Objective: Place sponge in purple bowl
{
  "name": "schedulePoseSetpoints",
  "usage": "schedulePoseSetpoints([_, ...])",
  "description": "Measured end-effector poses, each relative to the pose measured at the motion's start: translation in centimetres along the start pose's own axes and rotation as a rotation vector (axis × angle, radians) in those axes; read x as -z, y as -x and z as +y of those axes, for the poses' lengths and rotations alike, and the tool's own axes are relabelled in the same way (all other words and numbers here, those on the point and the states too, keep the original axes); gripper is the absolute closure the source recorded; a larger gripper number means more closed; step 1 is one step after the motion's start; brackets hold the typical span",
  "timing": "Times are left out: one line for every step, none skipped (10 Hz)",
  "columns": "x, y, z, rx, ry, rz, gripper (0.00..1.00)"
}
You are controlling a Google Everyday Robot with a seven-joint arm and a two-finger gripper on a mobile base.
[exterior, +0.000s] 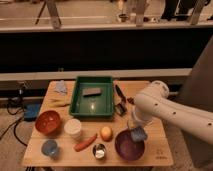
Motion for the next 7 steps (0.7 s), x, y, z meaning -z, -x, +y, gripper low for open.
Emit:
schedulePoseSetpoints([-0.1,0.0,-0.3,0.006,0.000,-0.004,0.95])
schedulePoseSetpoints([-0.3,0.1,-0.7,0.013,-0.001,-0.008,0.95])
schedulePoseSetpoints([-0.4,0.2,-0.8,0.017,-0.001,-0.011,0.95])
schedulePoseSetpoints([-0.7,0.4,-1.0,0.021,-0.002,-0.017,0.95])
schedulePoseSetpoints([-0.9,0.4,-1.3,0.028,-0.003,-0.020,0.95])
schedulePoseSetpoints([-1.1,0.5,-1.4,0.033,-0.003,-0.023,0.95])
schedulePoseSetpoints([-1.2,0.6,-1.6,0.038,-0.004,-0.025,0.95])
